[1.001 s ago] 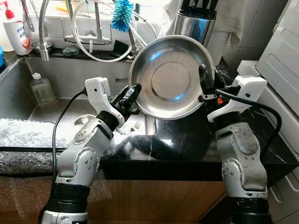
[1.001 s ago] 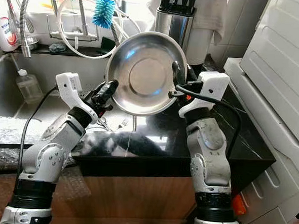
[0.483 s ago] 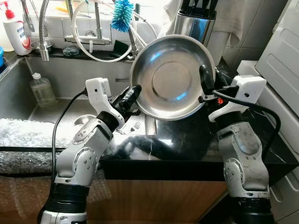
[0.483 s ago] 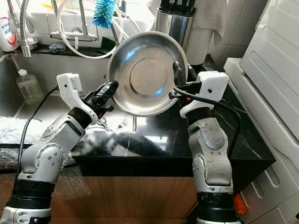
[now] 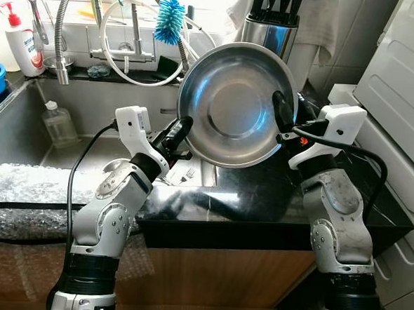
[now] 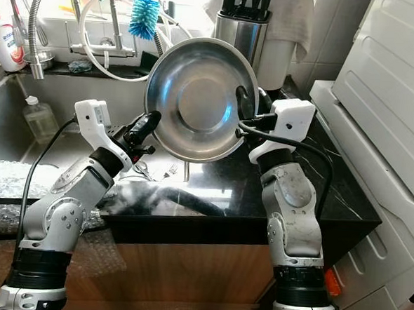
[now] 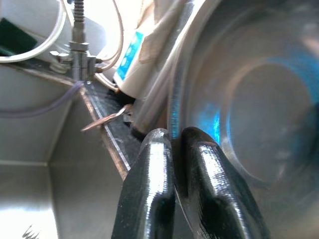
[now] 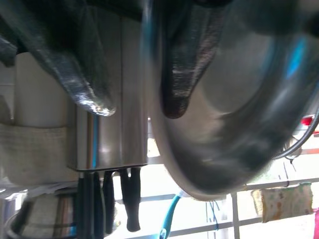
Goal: Kitchen organization
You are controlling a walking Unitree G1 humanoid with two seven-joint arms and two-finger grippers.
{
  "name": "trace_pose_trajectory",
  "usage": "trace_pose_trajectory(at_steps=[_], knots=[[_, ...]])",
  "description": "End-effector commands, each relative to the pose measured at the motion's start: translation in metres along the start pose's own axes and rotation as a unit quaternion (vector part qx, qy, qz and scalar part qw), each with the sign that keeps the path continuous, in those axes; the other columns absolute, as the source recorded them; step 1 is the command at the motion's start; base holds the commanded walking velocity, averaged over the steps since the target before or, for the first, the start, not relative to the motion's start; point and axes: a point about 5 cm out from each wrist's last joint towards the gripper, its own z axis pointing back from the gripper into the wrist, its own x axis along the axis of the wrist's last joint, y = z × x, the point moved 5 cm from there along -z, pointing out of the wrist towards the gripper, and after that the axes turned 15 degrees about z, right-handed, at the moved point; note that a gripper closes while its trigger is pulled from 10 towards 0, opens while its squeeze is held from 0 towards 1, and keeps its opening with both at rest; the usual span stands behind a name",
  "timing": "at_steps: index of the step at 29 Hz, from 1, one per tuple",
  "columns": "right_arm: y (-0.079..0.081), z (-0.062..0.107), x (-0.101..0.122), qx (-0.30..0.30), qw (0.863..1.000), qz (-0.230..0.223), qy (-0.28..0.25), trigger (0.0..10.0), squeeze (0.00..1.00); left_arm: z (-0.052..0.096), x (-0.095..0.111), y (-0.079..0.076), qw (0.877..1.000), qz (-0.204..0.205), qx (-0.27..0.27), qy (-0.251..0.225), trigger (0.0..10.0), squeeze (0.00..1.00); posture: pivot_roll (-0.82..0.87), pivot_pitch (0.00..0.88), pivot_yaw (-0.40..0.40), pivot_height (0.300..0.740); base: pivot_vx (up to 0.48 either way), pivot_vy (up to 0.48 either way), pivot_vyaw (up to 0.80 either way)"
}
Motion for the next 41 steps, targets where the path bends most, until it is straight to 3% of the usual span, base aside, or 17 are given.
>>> trace_pose_trajectory(at_steps=[1,8,16,17,24,27,28,33,34,35,41], knots=[[0.011,-0.010,0.017,0.020,0.999,0.002,-0.030,10.0,1.00,-0.005,-0.021,-0.016,0.998,-0.005,-0.033,0.045,0.0,0.00,-0.14,0.000,-0.032,0.740,0.000,0.000,0.00],[0.011,-0.011,0.022,0.020,0.999,-0.014,-0.042,10.0,1.00,-0.006,-0.016,-0.011,0.999,-0.006,-0.018,0.032,0.0,0.00,-0.14,0.000,-0.031,0.740,0.000,0.000,0.00],[0.016,-0.009,0.025,0.033,0.995,-0.077,-0.049,10.0,0.98,-0.007,-0.016,-0.009,1.000,-0.014,-0.006,0.026,0.0,0.00,-0.14,0.000,-0.032,0.740,0.000,0.000,0.00],[0.018,-0.008,0.026,0.040,0.994,-0.091,-0.052,10.0,0.00,-0.007,-0.016,-0.009,1.000,-0.015,-0.004,0.025,0.0,0.00,-0.14,0.000,-0.032,0.740,0.000,0.000,0.00],[0.048,0.003,0.033,0.129,0.968,-0.207,-0.063,10.0,0.00,-0.009,-0.018,-0.011,1.000,-0.014,0.002,0.019,0.0,0.00,-0.14,0.000,-0.032,0.740,0.000,0.000,0.00],[0.057,0.008,0.031,0.156,0.962,-0.217,-0.058,10.0,0.00,-0.009,-0.019,-0.012,1.000,-0.016,0.003,0.018,0.0,0.00,-0.14,0.000,-0.033,0.740,0.000,0.000,0.00],[0.059,0.009,0.032,0.162,0.960,-0.220,-0.058,10.0,0.00,-0.009,-0.019,-0.012,1.000,-0.017,0.003,0.018,0.5,0.00,-0.14,0.000,-0.032,0.740,0.000,0.000,0.00],[0.060,0.011,0.032,0.169,0.958,-0.226,-0.056,10.0,0.00,-0.009,-0.020,-0.012,1.000,-0.019,0.003,0.018,0.5,0.00,-0.14,0.000,-0.032,0.740,0.000,0.000,0.00],[0.062,0.012,0.033,0.174,0.956,-0.232,-0.056,10.0,0.00,-0.009,-0.020,-0.012,1.000,-0.019,0.003,0.018,2.5,0.00,-0.14,0.000,-0.032,0.740,0.000,0.000,0.00],[0.065,0.013,0.035,0.182,0.952,-0.239,-0.058,10.0,0.00,-0.010,-0.019,-0.012,1.000,-0.019,0.007,0.015,10.0,0.00,-0.14,0.000,-0.033,0.740,0.000,0.000,0.00],[0.071,0.020,0.054,0.213,0.934,-0.273,-0.090,10.0,0.00,-0.011,-0.011,-0.004,0.999,-0.015,0.036,-0.015,10.0,0.00,-0.14,0.000,-0.033,0.740,0.000,0.000,0.00]])
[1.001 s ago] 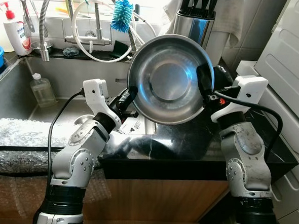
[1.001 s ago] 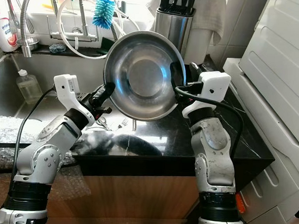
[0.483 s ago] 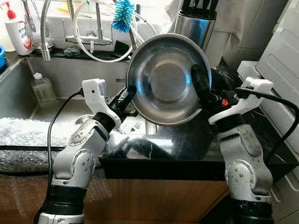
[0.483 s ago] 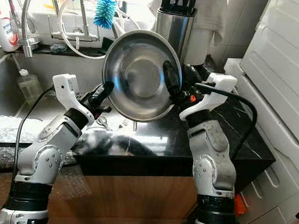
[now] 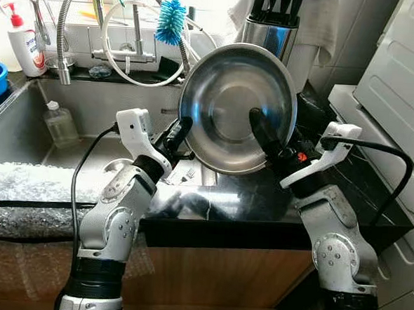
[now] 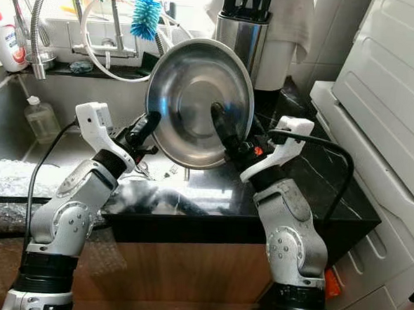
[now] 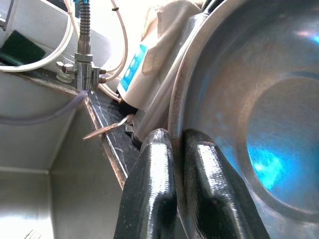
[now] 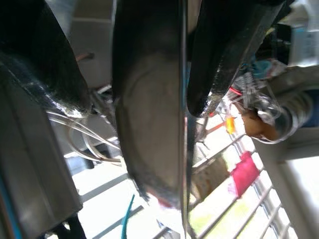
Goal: Kitchen organization
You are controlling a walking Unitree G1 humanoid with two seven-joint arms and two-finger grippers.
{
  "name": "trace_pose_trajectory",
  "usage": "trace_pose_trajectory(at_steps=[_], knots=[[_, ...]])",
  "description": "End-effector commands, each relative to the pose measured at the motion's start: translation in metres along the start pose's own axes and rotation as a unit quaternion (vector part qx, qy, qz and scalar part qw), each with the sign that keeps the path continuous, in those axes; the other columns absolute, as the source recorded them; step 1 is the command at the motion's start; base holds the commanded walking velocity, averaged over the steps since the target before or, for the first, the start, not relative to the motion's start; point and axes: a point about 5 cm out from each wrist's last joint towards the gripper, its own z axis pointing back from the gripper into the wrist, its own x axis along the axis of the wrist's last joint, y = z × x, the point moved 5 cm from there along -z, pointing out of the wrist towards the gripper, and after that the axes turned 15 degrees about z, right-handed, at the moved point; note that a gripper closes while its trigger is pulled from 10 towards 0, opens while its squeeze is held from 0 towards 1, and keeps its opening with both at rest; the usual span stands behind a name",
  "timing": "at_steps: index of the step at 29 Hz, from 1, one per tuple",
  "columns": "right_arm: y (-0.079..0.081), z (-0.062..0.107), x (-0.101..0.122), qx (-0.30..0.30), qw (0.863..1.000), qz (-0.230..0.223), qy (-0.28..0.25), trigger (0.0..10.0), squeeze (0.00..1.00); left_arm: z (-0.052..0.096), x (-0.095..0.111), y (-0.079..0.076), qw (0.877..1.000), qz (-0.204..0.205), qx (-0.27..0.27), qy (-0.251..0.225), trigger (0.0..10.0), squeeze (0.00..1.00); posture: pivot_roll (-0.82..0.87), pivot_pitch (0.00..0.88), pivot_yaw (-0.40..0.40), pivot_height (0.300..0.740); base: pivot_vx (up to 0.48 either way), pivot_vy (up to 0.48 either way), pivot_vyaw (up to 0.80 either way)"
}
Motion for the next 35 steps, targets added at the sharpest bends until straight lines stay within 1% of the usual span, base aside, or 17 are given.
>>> trace_pose_trajectory(at_steps=[1,6,8,9,10,12,13,15,16,18,23,24,25,28,31,35], knots=[[0.051,-0.013,0.025,0.112,0.992,-0.019,-0.055,10.0,0.00,-0.006,-0.013,0.002,0.999,-0.024,0.028,0.021,10.0,0.00,-0.14,0.000,-0.033,0.740,0.000,0.000,0.00],[0.062,-0.008,0.030,0.142,0.987,-0.044,-0.064,10.0,0.00,-0.007,-0.008,0.008,0.999,-0.020,0.047,0.004,10.0,0.00,-0.15,0.000,-0.034,0.740,0.000,0.000,0.00],[0.063,-0.007,0.026,0.144,0.987,-0.038,-0.056,10.0,0.00,-0.007,-0.007,0.008,0.999,-0.017,0.049,-0.001,10.0,0.00,-0.14,0.000,-0.036,0.740,0.000,0.000,0.00],[0.061,-0.008,0.020,0.134,0.990,-0.025,-0.042,10.0,0.00,-0.007,-0.005,0.008,0.999,-0.016,0.050,-0.005,10.0,0.00,-0.14,0.000,-0.036,0.740,0.000,0.000,0.00],[0.060,-0.008,0.018,0.131,0.990,-0.022,-0.039,10.0,0.00,-0.007,-0.005,0.008,0.999,-0.015,0.050,-0.006,10.0,0.00,-0.14,0.000,-0.036,0.740,0.000,0.000,0.00],[0.055,-0.010,0.015,0.114,0.993,-0.012,-0.032,10.0,0.00,-0.006,-0.004,0.008,0.998,-0.017,0.052,-0.008,10.0,0.00,-0.14,0.000,-0.036,0.740,0.000,0.000,0.00],[0.050,-0.013,0.013,0.097,0.995,0.000,-0.026,10.0,0.00,-0.006,-0.003,0.009,0.998,-0.016,0.055,-0.013,10.0,0.00,-0.14,0.000,-0.037,0.740,0.000,0.000,0.00],[0.046,-0.014,0.012,0.086,0.996,0.012,-0.020,10.0,0.00,-0.005,-0.002,0.010,0.998,-0.017,0.058,-0.015,10.0,0.00,-0.14,0.000,-0.037,0.740,0.000,0.000,0.00],[0.042,-0.015,0.012,0.073,0.997,0.031,-0.015,10.0,0.00,-0.005,-0.002,0.011,0.998,-0.017,0.060,-0.016,10.0,0.00,-0.14,0.000,-0.037,0.740,0.000,0.000,0.00],[0.038,-0.016,0.011,0.062,0.997,0.044,-0.012,10.0,0.00,-0.005,-0.002,0.012,0.998,-0.017,0.062,-0.017,10.0,0.00,-0.14,0.000,-0.037,0.740,0.000,0.000,0.00],[0.018,-0.019,0.017,-0.007,0.997,0.075,-0.017,10.0,0.00,-0.005,0.000,0.013,0.997,-0.018,0.065,-0.023,10.0,0.00,-0.14,0.000,-0.038,0.740,0.000,0.000,0.00],[0.014,-0.019,0.021,-0.023,0.997,0.072,-0.026,10.0,0.00,-0.005,0.000,0.013,0.997,-0.016,0.065,-0.025,10.0,0.00,-0.14,0.000,-0.038,0.740,0.000,0.000,0.00],[0.014,-0.019,0.024,-0.024,0.997,0.061,-0.035,10.0,0.00,-0.005,0.000,0.013,0.997,-0.017,0.066,-0.025,10.0,0.00,-0.14,0.000,-0.038,0.740,0.000,0.000,0.00],[0.016,-0.019,0.026,-0.019,0.997,0.058,-0.039,10.0,0.00,-0.005,0.000,0.013,0.997,-0.017,0.066,-0.026,10.0,0.00,-0.15,0.000,-0.038,0.740,0.000,0.000,0.00],[0.022,-0.019,0.031,-0.009,0.997,0.064,-0.041,10.0,0.00,-0.005,0.002,0.015,0.997,-0.019,0.068,-0.031,10.0,0.00,-0.15,0.000,-0.039,0.740,0.000,0.000,0.00],[0.024,-0.016,0.036,-0.015,0.997,0.065,-0.044,10.0,0.00,-0.005,0.005,0.019,0.996,-0.020,0.075,-0.038,10.0,0.00,-0.15,0.000,-0.039,0.740,0.000,0.000,0.00]])
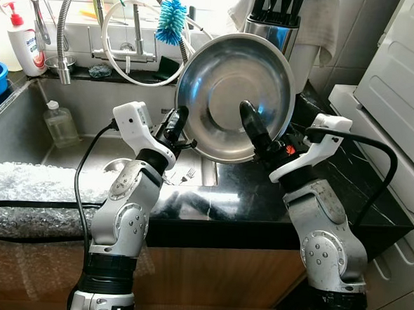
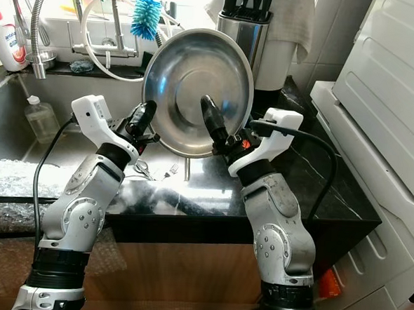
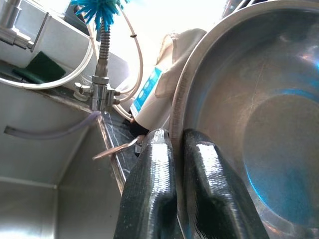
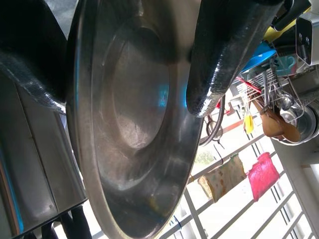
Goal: Kitchen organization
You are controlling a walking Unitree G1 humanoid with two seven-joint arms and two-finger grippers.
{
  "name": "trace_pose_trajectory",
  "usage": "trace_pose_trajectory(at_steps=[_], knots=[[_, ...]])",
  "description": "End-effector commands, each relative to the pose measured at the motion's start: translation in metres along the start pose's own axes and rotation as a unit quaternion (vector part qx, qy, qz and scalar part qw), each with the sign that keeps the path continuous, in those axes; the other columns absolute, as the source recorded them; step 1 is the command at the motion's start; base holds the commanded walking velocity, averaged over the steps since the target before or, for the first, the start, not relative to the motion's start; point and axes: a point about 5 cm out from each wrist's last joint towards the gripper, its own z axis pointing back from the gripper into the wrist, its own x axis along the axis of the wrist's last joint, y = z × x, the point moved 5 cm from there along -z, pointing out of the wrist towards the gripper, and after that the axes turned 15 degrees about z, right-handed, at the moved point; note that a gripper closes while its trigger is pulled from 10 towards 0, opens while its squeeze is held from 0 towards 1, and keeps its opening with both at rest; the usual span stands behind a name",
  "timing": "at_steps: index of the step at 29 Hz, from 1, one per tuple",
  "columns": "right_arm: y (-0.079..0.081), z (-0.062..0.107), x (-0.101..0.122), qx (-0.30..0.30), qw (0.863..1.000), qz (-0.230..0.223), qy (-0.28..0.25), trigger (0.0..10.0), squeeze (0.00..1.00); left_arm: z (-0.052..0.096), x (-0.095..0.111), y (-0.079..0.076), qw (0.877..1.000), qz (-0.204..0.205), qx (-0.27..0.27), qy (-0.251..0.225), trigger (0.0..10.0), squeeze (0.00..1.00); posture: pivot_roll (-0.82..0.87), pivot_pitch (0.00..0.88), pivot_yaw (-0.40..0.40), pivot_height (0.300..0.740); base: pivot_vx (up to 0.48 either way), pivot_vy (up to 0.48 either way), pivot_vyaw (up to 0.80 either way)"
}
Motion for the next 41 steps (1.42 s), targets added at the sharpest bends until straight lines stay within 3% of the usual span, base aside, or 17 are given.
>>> trace_pose_trajectory(at_steps=[1,5,11,14,19,24,26,28,30,32,36,39,40,41], knots=[[0.016,-0.001,0.035,0.026,0.998,0.017,-0.061,10.0,0.00,0.001,-0.007,0.018,0.998,-0.029,0.044,0.018,10.0,0.00,-0.15,0.000,-0.039,0.740,0.000,0.000,0.00],[0.023,0.007,0.030,0.033,0.998,0.003,-0.048,10.0,0.00,0.000,-0.005,0.020,0.999,-0.012,0.047,0.011,10.0,0.00,-0.16,0.000,-0.038,0.740,0.000,0.000,0.00],[0.019,0.020,0.013,0.014,1.000,-0.007,-0.014,10.0,0.00,0.001,0.009,0.027,0.998,0.024,0.061,-0.022,10.0,0.00,-0.16,0.000,-0.040,0.740,0.000,0.000,0.00],[0.020,0.025,0.009,0.012,1.000,-0.012,-0.003,10.0,0.00,0.001,0.023,0.032,0.992,0.083,0.071,-0.061,10.0,0.00,-0.16,0.000,-0.039,0.740,0.000,0.000,0.00],[0.020,0.027,0.007,0.009,1.000,-0.013,0.000,10.0,0.00,0.001,0.026,0.033,0.991,0.095,0.073,-0.067,10.0,0.00,-0.16,0.000,-0.039,0.740,0.000,0.000,0.00],[0.017,0.028,0.007,-0.007,1.000,-0.005,0.002,10.0,0.00,0.002,0.038,0.045,0.987,0.069,0.108,-0.101,10.0,0.00,-0.16,0.000,-0.038,0.740,0.000,0.000,0.00],[0.009,0.031,0.003,-0.034,0.999,0.030,0.015,10.0,0.00,0.006,0.049,0.059,0.979,0.042,0.151,-0.132,10.0,0.00,-0.16,0.000,-0.040,0.740,0.000,0.000,0.00],[0.007,0.032,0.002,-0.039,0.998,0.036,0.018,10.0,0.00,0.007,0.052,0.062,0.977,0.036,0.158,-0.138,10.0,0.00,-0.16,0.000,-0.040,0.740,0.000,0.000,0.00],[0.003,0.037,-0.003,-0.052,0.993,0.098,0.035,10.0,0.00,0.010,0.062,0.070,0.971,0.005,0.181,-0.156,10.0,0.00,-0.17,0.000,-0.040,0.740,0.000,0.000,0.00],[-0.003,0.044,-0.008,-0.072,0.989,0.123,0.049,10.0,0.00,0.011,0.069,0.075,0.967,-0.008,0.192,-0.168,10.0,0.00,-0.17,0.000,-0.038,0.740,0.000,0.000,0.00],[-0.016,0.057,-0.014,-0.115,0.978,0.164,0.061,10.0,0.00,0.013,0.072,0.081,0.965,-0.053,0.199,-0.163,10.0,0.00,-0.17,0.000,-0.037,0.740,0.000,0.000,0.00],[-0.020,0.063,-0.016,-0.127,0.975,0.170,0.066,10.0,0.00,0.013,0.073,0.083,0.964,-0.072,0.201,-0.160,10.0,0.00,-0.17,0.000,-0.037,0.740,0.000,0.000,0.00],[-0.024,0.070,-0.017,-0.141,0.972,0.174,0.067,10.0,0.00,0.013,0.074,0.084,0.962,-0.108,0.197,-0.156,10.0,0.00,-0.17,0.000,-0.036,0.740,0.000,0.000,0.00],[-0.025,0.072,-0.017,-0.145,0.972,0.175,0.067,10.0,0.00,0.013,0.075,0.085,0.961,-0.116,0.197,-0.155,10.0,0.00,-0.17,0.000,-0.035,0.740,0.000,0.000,0.00]])
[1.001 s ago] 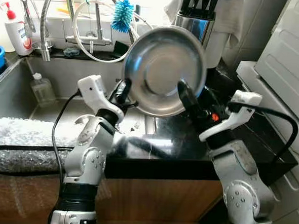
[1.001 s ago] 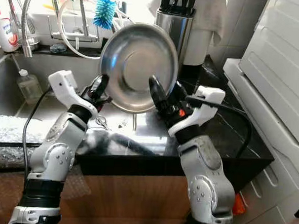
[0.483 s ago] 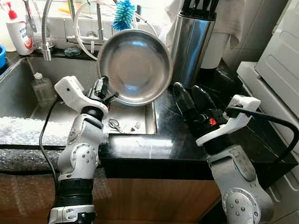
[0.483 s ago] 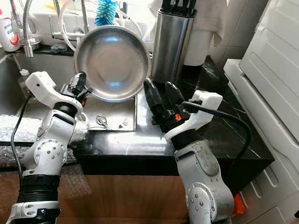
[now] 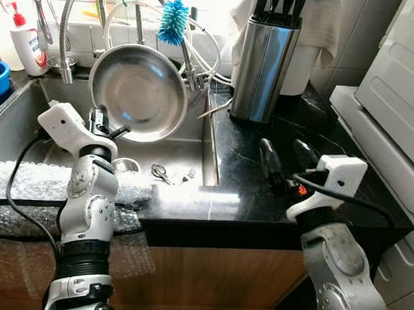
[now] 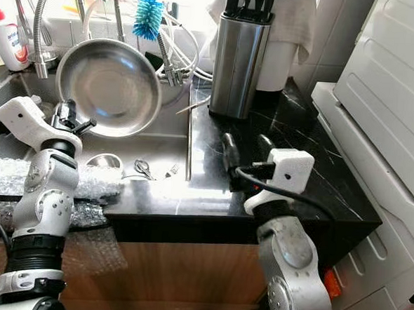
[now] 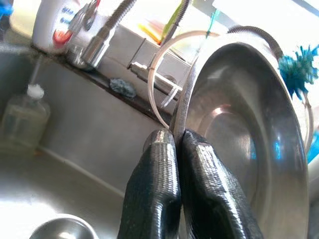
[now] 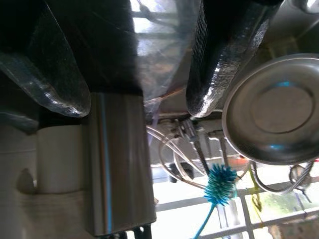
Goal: Kitchen organization
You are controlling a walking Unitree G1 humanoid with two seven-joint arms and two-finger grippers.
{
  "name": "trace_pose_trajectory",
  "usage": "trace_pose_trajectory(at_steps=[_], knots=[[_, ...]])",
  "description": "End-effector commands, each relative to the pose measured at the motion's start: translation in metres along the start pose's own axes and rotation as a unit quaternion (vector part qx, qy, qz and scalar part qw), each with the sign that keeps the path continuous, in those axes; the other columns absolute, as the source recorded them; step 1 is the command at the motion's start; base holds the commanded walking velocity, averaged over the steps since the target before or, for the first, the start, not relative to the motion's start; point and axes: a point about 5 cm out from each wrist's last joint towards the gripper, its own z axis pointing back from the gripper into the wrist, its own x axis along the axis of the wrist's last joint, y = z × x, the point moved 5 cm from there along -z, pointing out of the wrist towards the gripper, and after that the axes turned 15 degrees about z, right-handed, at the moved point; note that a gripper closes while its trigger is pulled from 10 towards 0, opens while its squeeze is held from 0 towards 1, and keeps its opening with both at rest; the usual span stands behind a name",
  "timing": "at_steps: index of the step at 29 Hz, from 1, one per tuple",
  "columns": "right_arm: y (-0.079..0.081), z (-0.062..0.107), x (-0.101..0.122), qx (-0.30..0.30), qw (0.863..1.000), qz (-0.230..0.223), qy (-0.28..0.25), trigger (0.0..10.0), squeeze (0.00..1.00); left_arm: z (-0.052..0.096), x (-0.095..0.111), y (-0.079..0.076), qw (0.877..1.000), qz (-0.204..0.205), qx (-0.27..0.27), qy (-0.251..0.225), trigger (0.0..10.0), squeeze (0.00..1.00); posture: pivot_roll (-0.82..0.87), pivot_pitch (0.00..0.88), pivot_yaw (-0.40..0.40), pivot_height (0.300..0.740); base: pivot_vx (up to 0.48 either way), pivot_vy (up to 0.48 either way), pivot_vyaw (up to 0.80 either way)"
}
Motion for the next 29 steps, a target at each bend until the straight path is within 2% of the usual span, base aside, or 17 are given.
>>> trace_pose_trajectory(at_steps=[1,3,6,8,12,13,15,16,17,18,21,24,29], knots=[[-0.012,0.009,-0.001,-0.032,0.999,0.024,-0.003,10.0,0.00,-0.005,0.004,-0.005,0.998,-0.053,-0.019,-0.013,10.0,0.00,-0.17,0.000,-0.033,0.740,0.000,0.000,0.00],[-0.013,0.013,-0.006,-0.038,0.999,0.037,0.003,10.0,0.00,-0.006,0.004,-0.002,0.998,-0.065,-0.017,-0.013,10.0,0.00,-0.18,0.000,-0.033,0.740,0.000,0.000,0.00],[-0.018,0.029,-0.023,-0.053,0.995,0.078,0.027,10.0,0.00,-0.008,0.010,0.007,0.995,-0.092,-0.004,-0.024,10.0,0.00,-0.18,0.000,-0.030,0.740,0.000,0.000,0.00],[-0.027,0.038,-0.030,-0.083,0.990,0.103,0.038,10.0,0.00,-0.009,0.013,0.008,0.993,-0.110,-0.008,-0.028,10.0,0.00,-0.18,0.000,-0.029,0.740,0.000,0.000,0.00],[-0.029,0.048,-0.042,-0.090,0.988,0.109,0.059,10.0,0.00,-0.011,0.010,0.018,0.991,-0.129,0.013,-0.016,10.0,0.00,-0.18,0.000,-0.024,0.740,0.000,0.000,0.00],[-0.029,0.051,-0.043,-0.090,0.988,0.110,0.060,10.0,0.00,-0.011,0.009,0.023,0.989,-0.145,0.022,-0.009,10.0,0.00,-0.18,0.000,-0.023,0.740,0.000,0.000,0.00],[-0.029,0.053,-0.044,-0.093,0.988,0.110,0.060,10.0,0.00,-0.012,0.006,0.026,0.985,-0.171,0.027,0.000,10.0,0.00,-0.17,0.000,-0.022,0.740,0.000,0.000,0.00],[-0.029,0.054,-0.044,-0.094,0.988,0.111,0.060,10.0,0.00,-0.012,0.001,0.028,0.981,-0.190,0.026,0.015,10.0,0.00,-0.17,0.000,-0.022,0.740,0.000,0.000,0.00],[-0.028,0.055,-0.044,-0.094,0.987,0.117,0.059,10.0,0.00,-0.012,-0.010,0.031,0.972,-0.231,0.019,0.046,10.0,0.00,-0.17,0.000,-0.019,0.740,0.000,0.000,0.00],[-0.027,0.055,-0.044,-0.094,0.987,0.119,0.058,10.0,0.00,-0.012,-0.015,0.031,0.969,-0.240,0.015,0.059,10.0,0.00,-0.17,0.000,-0.018,0.740,0.000,0.000,0.00],[-0.023,0.055,-0.044,-0.086,0.987,0.129,0.052,10.0,0.00,-0.011,-0.020,0.030,0.968,-0.242,0.011,0.068,10.0,0.00,-0.17,0.000,-0.018,0.740,0.000,0.000,0.00],[-0.021,0.052,-0.039,-0.086,0.986,0.133,0.042,10.0,0.00,-0.012,-0.026,0.020,0.962,-0.259,-0.014,0.082,10.0,0.00,-0.17,0.000,-0.019,0.740,0.000,0.000,0.00],[-0.022,0.051,-0.038,-0.086,0.986,0.136,0.039,10.0,0.00,-0.012,-0.030,0.022,0.956,-0.275,-0.011,0.098,10.0,0.00,-0.17,0.000,-0.018,0.740,0.000,0.000,0.00]])
